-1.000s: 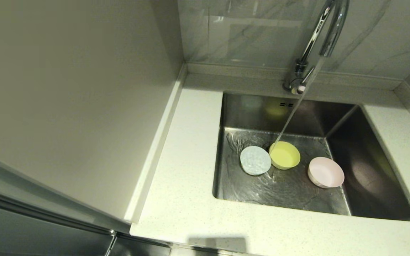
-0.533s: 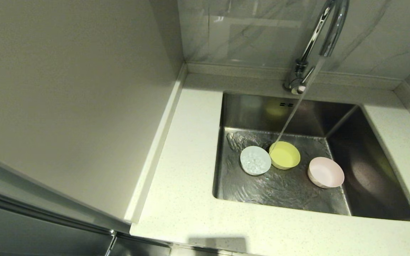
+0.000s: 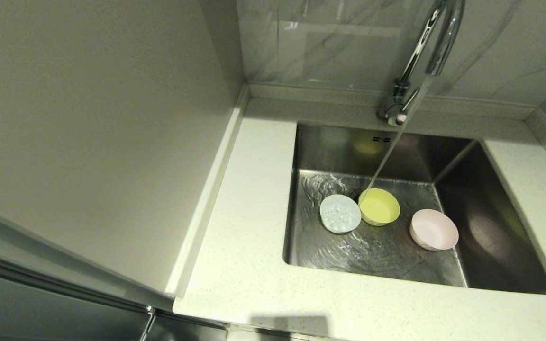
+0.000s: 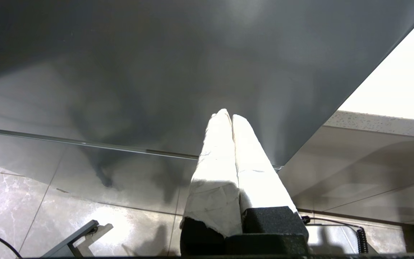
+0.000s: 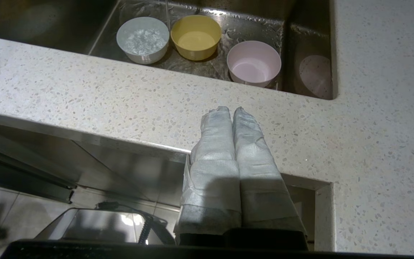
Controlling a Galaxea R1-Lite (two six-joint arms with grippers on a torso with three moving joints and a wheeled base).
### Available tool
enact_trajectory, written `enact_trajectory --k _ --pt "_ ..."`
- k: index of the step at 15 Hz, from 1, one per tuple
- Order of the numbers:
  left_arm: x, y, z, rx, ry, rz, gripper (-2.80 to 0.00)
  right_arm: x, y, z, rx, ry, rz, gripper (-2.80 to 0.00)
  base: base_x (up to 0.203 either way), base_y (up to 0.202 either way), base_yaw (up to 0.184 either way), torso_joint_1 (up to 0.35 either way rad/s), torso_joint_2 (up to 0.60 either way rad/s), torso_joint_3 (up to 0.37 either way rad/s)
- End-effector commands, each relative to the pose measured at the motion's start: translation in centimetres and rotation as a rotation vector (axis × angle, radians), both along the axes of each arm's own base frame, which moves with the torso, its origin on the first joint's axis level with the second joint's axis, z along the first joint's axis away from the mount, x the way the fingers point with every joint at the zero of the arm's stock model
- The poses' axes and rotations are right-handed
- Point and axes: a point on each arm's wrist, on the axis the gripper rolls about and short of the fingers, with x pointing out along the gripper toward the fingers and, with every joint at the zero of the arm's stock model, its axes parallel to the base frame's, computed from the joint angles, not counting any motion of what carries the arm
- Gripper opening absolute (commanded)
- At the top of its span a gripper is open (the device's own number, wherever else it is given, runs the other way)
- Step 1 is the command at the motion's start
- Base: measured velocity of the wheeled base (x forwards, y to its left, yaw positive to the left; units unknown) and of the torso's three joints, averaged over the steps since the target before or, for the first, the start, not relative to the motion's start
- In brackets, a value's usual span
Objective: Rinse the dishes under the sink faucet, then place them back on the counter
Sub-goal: Wait for the water to rinse the bowl
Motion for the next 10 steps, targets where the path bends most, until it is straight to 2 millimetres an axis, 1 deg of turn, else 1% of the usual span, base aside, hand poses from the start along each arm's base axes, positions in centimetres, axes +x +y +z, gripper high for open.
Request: enact_trajectory --k 1,7,10 --pt "-0.01 0.0 0.0 -0.001 -0.002 0.0 -2.8 0.0 0.01 0.01 -0.008 0.002 0.003 -2.8 0.0 0.0 0.0 0.0 0.0 0.0" --pt "-0.01 0.0 0.0 -0.001 -0.002 0.0 -2.8 0.01 0.02 -0.02 -0.043 0.006 0.008 -2.8 0.0 0.0 0.0 0.0 0.0 0.0" --pt "-0.01 0.0 0.0 -0.001 -0.002 0.0 -2.8 0.5 0.01 0.13 -0.074 0.082 0.009 -2.8 0.0 0.0 0.0 0.0 0.0 0.0"
